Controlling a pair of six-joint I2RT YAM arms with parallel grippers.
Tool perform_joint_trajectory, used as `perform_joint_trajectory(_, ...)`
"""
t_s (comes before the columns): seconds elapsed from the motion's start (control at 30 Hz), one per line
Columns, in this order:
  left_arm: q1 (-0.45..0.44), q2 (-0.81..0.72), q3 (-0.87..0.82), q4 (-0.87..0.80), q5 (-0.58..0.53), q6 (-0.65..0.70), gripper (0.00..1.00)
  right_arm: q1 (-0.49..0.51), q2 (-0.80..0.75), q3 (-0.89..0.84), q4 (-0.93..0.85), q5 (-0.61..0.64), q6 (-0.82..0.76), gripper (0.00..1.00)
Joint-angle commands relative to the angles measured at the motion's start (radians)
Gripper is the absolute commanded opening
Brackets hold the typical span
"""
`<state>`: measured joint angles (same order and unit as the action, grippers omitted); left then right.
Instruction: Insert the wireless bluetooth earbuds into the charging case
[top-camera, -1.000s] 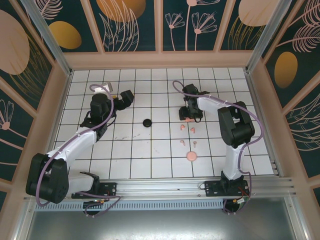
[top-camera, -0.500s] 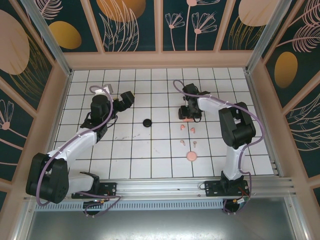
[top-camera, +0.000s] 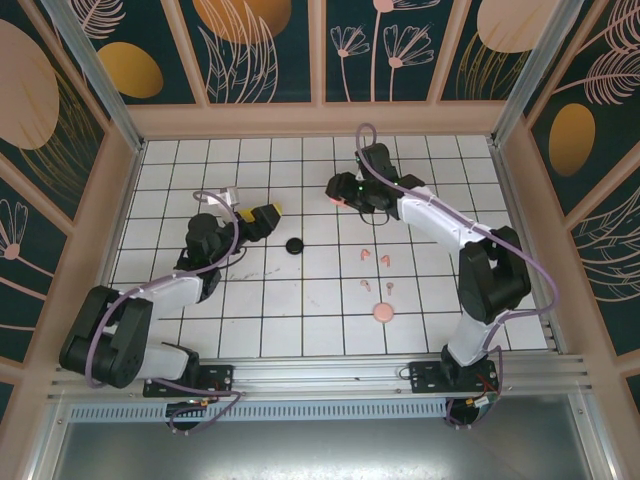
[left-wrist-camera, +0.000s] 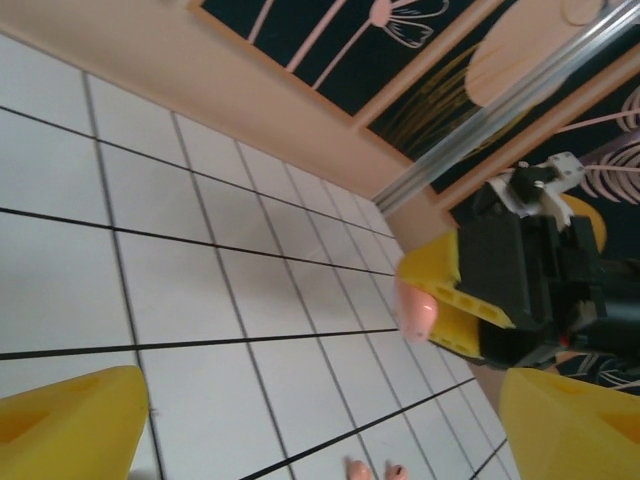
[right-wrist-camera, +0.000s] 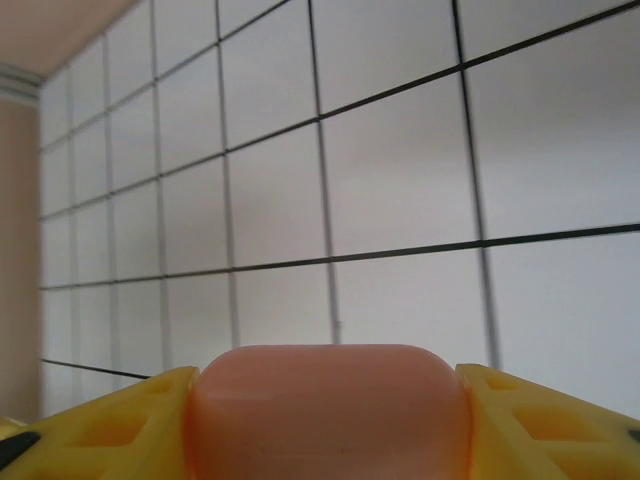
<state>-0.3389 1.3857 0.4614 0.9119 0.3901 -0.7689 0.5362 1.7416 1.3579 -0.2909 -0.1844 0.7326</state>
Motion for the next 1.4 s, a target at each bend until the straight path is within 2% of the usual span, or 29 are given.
perform_joint_trajectory(0.0,-0.044,0.056,-0.015,0.211,0.017,-0.029,0.87,0.046,-0.007,0.018,0.122,0.042,0.239,0.38)
perform_joint_trajectory(0.23,-0.108,0.213,0.003,0.402,-0.007,-0.072,0.79,0.112,-0.008,0.04,0.143,0.126,0.399,0.37)
perform_joint_trajectory(0.47,-0.131,0.321,0.036,0.575,-0.002,-0.126,0.69,0.152,-0.009,0.065,0.129,0.169,0.45,0.37)
perform_joint_trajectory(0.87,-0.144,0.427,0.116,0.637,0.011,-0.153,0.59,0.184,-0.017,0.057,0.144,0.172,0.462,0.36)
perform_joint_trajectory(1.37,-0.144,0.475,0.164,0.658,0.01,-0.166,0.47,0.206,-0.027,0.041,0.164,0.166,0.467,0.35)
